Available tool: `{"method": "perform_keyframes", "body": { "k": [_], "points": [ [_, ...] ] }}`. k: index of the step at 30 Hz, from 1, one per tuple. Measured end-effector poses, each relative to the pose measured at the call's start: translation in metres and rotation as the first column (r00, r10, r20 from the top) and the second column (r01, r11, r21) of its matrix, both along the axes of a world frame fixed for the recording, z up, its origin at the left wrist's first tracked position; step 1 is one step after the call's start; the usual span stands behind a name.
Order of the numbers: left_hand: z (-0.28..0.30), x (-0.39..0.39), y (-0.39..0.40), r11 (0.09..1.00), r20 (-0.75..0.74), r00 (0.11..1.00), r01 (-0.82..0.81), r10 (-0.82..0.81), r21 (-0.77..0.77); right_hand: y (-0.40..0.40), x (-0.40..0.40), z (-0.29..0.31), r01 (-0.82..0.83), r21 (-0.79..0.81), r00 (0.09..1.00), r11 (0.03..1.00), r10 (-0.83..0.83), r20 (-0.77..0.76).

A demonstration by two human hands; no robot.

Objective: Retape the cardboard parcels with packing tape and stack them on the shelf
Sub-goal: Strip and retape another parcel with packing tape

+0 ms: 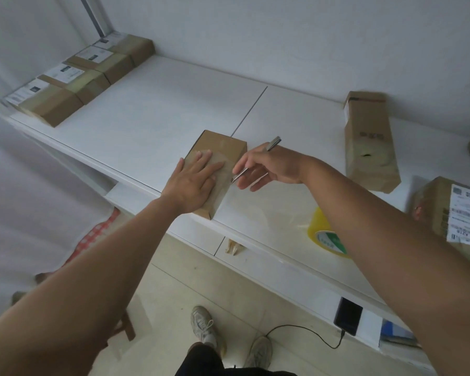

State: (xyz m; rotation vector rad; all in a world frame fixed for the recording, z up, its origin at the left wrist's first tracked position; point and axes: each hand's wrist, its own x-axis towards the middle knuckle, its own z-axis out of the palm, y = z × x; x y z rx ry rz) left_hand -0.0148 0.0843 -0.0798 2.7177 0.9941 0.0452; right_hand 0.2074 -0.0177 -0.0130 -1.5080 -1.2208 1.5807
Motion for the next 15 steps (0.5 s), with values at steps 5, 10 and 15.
{"method": "perform_keyframes", "body": {
  "k": [5, 10, 15],
  "points": [
    [0.0006, -0.0021, 0.0, 1.0, 0.014, 1.0, 0.005, -0.005, -0.015, 0.0, -0.0052, -0.0015, -0.019, -0.036, 0.999, 0.999, 0.02, 0.032],
    [0.0008, -0.0014, -0.0012, 1.0, 0.026, 1.0, 0.001, -0.001, -0.006, -0.0011, -0.0081, -0.001, -0.045, -0.034, 0.996, 0.998, 0.047, 0.074],
    [0.0002, -0.0012, -0.0002, 1.0, 0.03, 1.0, 0.003, -0.003, 0.003, 0.0004, -0.0111, -0.0019, -0.036, -0.026, 0.994, 0.999, 0.038, 0.099]
  ]
}}
